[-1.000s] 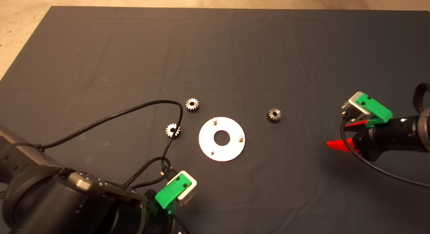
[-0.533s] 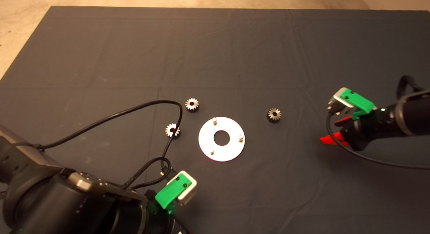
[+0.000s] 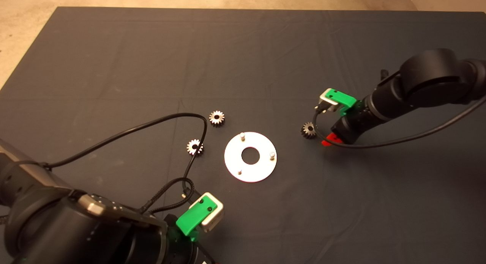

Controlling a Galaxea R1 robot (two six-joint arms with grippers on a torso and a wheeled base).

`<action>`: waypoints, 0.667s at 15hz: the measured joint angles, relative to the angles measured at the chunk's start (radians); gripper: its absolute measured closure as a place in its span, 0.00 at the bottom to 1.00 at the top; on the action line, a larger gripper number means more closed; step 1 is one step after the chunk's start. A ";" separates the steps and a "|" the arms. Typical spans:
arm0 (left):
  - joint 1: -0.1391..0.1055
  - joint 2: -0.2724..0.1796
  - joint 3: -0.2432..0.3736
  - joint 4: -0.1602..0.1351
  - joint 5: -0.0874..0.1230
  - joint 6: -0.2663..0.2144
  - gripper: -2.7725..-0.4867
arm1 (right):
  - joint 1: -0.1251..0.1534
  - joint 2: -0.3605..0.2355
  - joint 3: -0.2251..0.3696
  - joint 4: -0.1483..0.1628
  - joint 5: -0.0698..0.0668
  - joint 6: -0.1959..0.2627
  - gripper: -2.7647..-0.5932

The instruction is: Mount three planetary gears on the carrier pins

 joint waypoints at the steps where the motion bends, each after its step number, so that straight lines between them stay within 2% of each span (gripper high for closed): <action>1: 0.000 0.000 0.000 0.000 0.000 0.000 0.46 | 0.000 0.025 -0.017 0.002 0.000 0.000 0.46; 3: 0.000 0.000 0.000 0.000 0.001 0.000 0.46 | 0.000 0.051 -0.039 0.003 -0.001 -0.001 0.46; 4: 0.000 0.000 0.000 0.000 0.001 0.000 0.46 | 0.000 0.051 -0.046 0.005 -0.011 -0.001 0.46; 6: 0.000 0.000 0.000 0.000 0.001 0.000 0.46 | 0.000 0.059 -0.075 0.009 -0.057 -0.027 0.46; 7: 0.000 0.000 0.000 0.000 0.001 0.000 0.46 | 0.000 0.065 -0.082 0.009 -0.071 -0.051 0.46; 10: 0.000 -0.002 0.000 0.000 0.001 0.000 0.46 | 0.000 0.075 -0.094 0.010 -0.102 -0.068 0.46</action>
